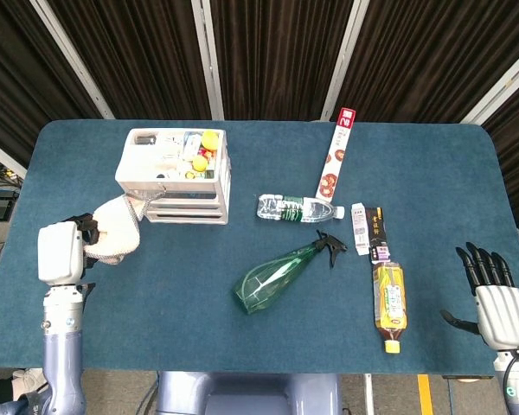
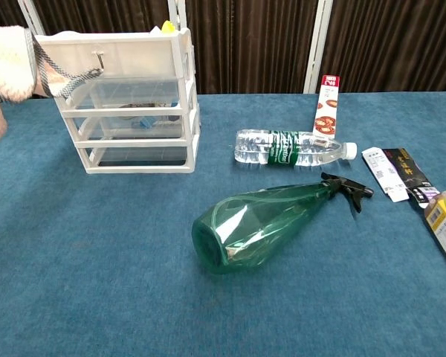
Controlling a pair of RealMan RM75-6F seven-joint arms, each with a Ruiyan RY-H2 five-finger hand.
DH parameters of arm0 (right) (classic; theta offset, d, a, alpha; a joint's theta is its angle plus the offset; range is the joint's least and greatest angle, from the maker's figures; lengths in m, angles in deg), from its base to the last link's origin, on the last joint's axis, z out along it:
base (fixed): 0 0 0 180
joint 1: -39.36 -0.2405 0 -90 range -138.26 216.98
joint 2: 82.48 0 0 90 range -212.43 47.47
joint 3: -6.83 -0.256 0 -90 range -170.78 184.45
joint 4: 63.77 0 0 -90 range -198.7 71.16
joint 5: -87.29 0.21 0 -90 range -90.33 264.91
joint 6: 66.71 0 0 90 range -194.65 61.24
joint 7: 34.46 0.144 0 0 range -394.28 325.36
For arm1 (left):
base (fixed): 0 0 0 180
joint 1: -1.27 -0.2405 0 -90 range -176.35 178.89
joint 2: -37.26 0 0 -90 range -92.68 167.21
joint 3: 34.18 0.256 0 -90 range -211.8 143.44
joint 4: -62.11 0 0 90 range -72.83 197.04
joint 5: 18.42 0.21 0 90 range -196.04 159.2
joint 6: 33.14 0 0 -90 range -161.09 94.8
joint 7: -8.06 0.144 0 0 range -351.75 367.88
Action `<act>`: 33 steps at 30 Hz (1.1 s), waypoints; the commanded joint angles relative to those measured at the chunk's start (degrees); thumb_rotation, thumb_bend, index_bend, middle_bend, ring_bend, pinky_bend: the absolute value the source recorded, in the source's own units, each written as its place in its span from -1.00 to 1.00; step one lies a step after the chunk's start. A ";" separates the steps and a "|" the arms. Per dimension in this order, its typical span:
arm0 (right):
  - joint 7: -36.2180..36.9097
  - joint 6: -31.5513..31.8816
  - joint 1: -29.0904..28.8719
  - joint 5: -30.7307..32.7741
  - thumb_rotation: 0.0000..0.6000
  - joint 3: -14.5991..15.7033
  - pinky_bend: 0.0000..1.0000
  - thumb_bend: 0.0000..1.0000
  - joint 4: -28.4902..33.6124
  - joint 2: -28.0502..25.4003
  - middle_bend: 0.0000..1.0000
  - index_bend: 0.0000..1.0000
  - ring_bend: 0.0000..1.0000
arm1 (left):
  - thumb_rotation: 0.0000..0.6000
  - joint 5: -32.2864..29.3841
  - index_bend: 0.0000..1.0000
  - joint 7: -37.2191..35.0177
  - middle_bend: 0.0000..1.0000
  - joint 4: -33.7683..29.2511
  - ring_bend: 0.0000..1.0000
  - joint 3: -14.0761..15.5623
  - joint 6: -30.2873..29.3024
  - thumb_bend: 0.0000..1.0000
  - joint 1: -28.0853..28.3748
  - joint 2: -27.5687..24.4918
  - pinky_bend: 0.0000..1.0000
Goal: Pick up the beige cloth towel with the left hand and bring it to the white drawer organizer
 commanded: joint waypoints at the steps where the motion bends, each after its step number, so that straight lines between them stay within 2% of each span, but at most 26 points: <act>1: 0.05 0.07 0.06 0.08 1.00 -0.02 -1.00 -1.00 0.11 0.00 -1.00 -0.98 -1.00 | 1.00 -2.72 0.05 -2.22 -0.36 1.81 -0.51 0.70 3.33 -0.44 0.11 -0.12 -0.28; 2: 0.02 0.09 0.08 0.11 1.00 -0.04 -1.00 -1.00 0.09 -0.01 -1.00 -0.98 -1.00 | 1.00 -3.47 -0.12 -2.45 -0.58 2.09 -0.74 0.87 4.18 -0.56 0.18 -0.19 -0.46; 4: -0.03 0.13 0.11 0.18 1.00 -0.07 -1.00 -1.00 0.05 -0.02 -1.00 -0.98 -1.00 | 1.00 -6.16 -0.44 -1.91 -0.87 2.75 -0.95 1.64 6.76 -0.72 0.36 -0.60 -0.67; 7: 0.11 0.11 0.14 0.34 1.00 -0.11 -1.00 -1.00 0.04 -0.05 -1.00 -0.98 -1.00 | 1.00 -9.79 -0.71 -0.82 -1.00 2.55 -1.00 2.14 9.46 -0.82 0.60 -1.48 -0.80; 13: 0.21 0.14 0.21 0.47 1.00 -0.16 -1.00 -1.00 0.06 -0.17 -1.00 -0.98 -1.00 | 1.00 -10.78 -0.86 1.94 -1.00 2.59 -1.00 4.01 10.17 -0.90 0.66 -2.88 -0.94; 22: 0.03 0.11 0.23 0.64 1.00 -0.22 -1.00 -1.00 0.09 -0.11 -1.00 -0.98 -1.00 | 1.00 -6.10 -0.87 4.42 -1.00 0.92 -1.00 9.03 9.27 -0.91 -0.61 -5.88 -0.94; 28: 0.24 -0.34 0.02 -0.18 1.00 0.21 -1.00 -1.00 -0.15 -0.56 -1.00 -0.99 -1.00 | 1.00 3.83 -0.89 2.84 -1.00 0.37 -1.00 13.42 6.46 -0.90 -2.62 -9.78 -0.97; 33: -0.24 -0.78 -0.17 -0.63 1.00 0.57 -1.00 -1.00 -0.47 -0.65 -1.00 -1.00 -1.00 | 1.00 16.64 -1.00 -1.71 -1.00 6.21 -1.00 18.83 0.16 -0.92 -6.40 -13.27 -1.00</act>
